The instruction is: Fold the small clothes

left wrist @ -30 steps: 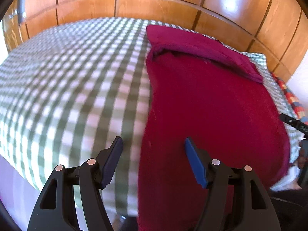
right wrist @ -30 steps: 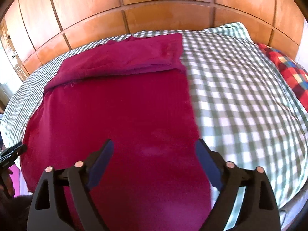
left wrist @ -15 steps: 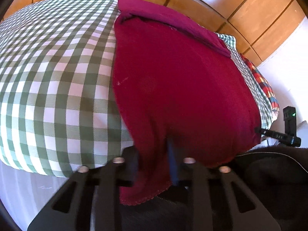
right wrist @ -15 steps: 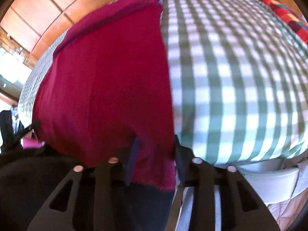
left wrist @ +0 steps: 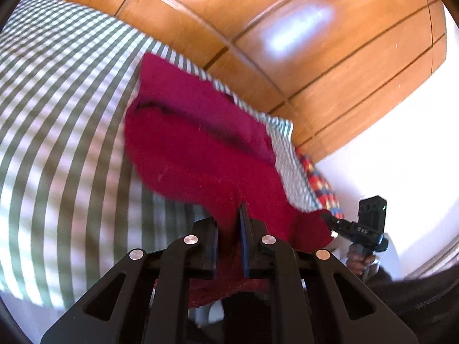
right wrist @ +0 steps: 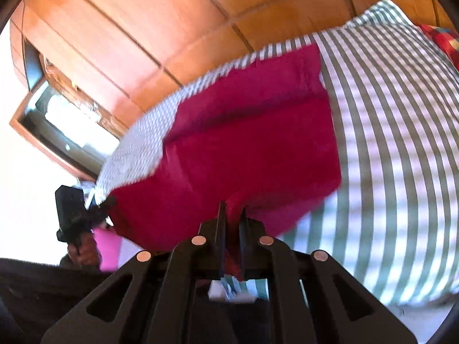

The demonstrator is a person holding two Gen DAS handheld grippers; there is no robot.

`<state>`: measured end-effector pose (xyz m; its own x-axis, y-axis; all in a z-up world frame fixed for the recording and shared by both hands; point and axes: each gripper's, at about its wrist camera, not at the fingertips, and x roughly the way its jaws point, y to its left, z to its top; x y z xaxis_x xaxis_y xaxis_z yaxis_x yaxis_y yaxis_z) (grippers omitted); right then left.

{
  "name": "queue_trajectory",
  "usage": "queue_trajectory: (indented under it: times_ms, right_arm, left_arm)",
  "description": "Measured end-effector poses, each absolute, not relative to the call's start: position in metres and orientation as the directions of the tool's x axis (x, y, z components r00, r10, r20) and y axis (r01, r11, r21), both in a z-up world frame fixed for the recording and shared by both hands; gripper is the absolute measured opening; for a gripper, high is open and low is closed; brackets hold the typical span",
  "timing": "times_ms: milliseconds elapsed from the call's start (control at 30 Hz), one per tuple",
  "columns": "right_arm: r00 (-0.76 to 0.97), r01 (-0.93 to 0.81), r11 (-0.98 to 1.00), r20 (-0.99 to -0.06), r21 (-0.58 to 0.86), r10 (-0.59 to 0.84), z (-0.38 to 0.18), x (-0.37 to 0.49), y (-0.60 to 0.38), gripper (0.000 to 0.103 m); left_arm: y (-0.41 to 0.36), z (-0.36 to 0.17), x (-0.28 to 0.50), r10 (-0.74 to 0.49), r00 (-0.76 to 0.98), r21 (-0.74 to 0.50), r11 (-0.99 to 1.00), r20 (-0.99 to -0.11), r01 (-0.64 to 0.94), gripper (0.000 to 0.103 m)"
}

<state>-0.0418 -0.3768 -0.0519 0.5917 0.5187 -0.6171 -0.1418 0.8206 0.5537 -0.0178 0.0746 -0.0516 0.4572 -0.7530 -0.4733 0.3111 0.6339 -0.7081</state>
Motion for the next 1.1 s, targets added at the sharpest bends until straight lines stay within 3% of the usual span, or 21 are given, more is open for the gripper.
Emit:
queue_trajectory:
  times_ms: [100, 233, 300, 333, 367, 400, 433, 467, 633, 800, 867, 900, 933, 967, 1033, 1100]
  right_arm:
    - [0.620, -0.093, 0.832, -0.622, 0.547, 0.479, -0.054, -0.006, -0.386, 0.006]
    - [0.634, -0.019, 0.850, -0.651, 0.526, 0.417, -0.063, 0.034, -0.398, 0.006]
    - [0.635, 0.023, 0.850, -0.664, 0.526, 0.394, -0.069, 0.046, -0.409, 0.010]
    - [0.641, 0.038, 0.847, -0.663, 0.531, 0.387, -0.070, 0.051, -0.413, 0.016]
    - [0.647, 0.043, 0.847, -0.661, 0.530, 0.380, -0.069, 0.054, -0.418, 0.029]
    - [0.655, 0.049, 0.844, -0.655, 0.534, 0.377, -0.068, 0.054, -0.421, 0.040]
    - [0.665, 0.054, 0.836, -0.644, 0.547, 0.379, -0.067, 0.052, -0.427, 0.062]
    - [0.675, 0.061, 0.833, -0.638, 0.550, 0.371, -0.067, 0.049, -0.433, 0.071]
    - [0.650, 0.076, 0.862, -0.680, 0.501, 0.338, -0.082, 0.020, -0.442, 0.075]
    - [0.573, 0.091, 0.880, -0.747, 0.466, 0.336, -0.120, 0.001, -0.425, 0.071]
    - [0.571, 0.090, 0.889, -0.755, 0.449, 0.324, -0.127, 0.003, -0.416, 0.055]
    - [0.575, 0.091, 0.894, -0.756, 0.439, 0.313, -0.127, 0.003, -0.413, 0.053]
    - [0.582, 0.093, 0.899, -0.756, 0.428, 0.300, -0.128, 0.007, -0.410, 0.047]
    - [0.585, 0.094, 0.897, -0.753, 0.431, 0.300, -0.128, 0.010, -0.410, 0.038]
    - [0.584, 0.097, 0.898, -0.755, 0.428, 0.297, -0.129, 0.015, -0.408, 0.028]
    - [0.592, 0.084, 0.908, -0.754, 0.409, 0.285, -0.123, 0.012, -0.408, 0.022]
  left_arm:
    - [0.073, -0.043, 0.014, -0.753, 0.490, -0.725, 0.620, -0.440, 0.301, 0.011]
    - [0.067, -0.042, 0.071, -0.703, 0.514, -0.716, 0.662, -0.492, 0.221, 0.011]
    - [0.066, -0.045, 0.094, -0.687, 0.503, -0.717, 0.675, -0.525, 0.173, 0.019]
    - [0.067, -0.048, 0.109, -0.682, 0.489, -0.730, 0.672, -0.544, 0.126, 0.035]
    - [0.071, -0.050, 0.112, -0.678, 0.497, -0.738, 0.666, -0.541, 0.106, 0.059]
    - [0.077, -0.050, 0.115, -0.665, 0.527, -0.748, 0.659, -0.529, 0.081, 0.066]
    - [0.088, -0.047, 0.116, -0.642, 0.574, -0.755, 0.652, -0.509, 0.060, 0.069]
    - [0.095, -0.046, 0.117, -0.635, 0.591, -0.760, 0.648, -0.498, 0.055, 0.069]
    - [0.121, -0.055, 0.103, -0.545, 0.638, -0.677, 0.735, -0.544, 0.051, 0.069]
    - [0.088, -0.077, 0.076, -0.575, 0.542, -0.567, 0.798, -0.613, 0.205, 0.069]
    - [0.071, -0.086, 0.069, -0.575, 0.514, -0.534, 0.810, -0.637, 0.244, 0.069]
    - [0.061, -0.090, 0.067, -0.561, 0.507, -0.500, 0.824, -0.654, 0.268, 0.068]
    - [0.056, -0.092, 0.065, -0.549, 0.508, -0.474, 0.834, -0.664, 0.282, 0.054]
    - [0.052, -0.095, 0.068, -0.538, 0.507, -0.453, 0.842, -0.674, 0.292, 0.035]
    - [0.055, -0.097, 0.074, -0.540, 0.492, -0.462, 0.841, -0.682, 0.282, 0.015]
    - [0.064, -0.094, 0.077, -0.595, 0.472, -0.522, 0.802, -0.651, 0.290, 0.011]
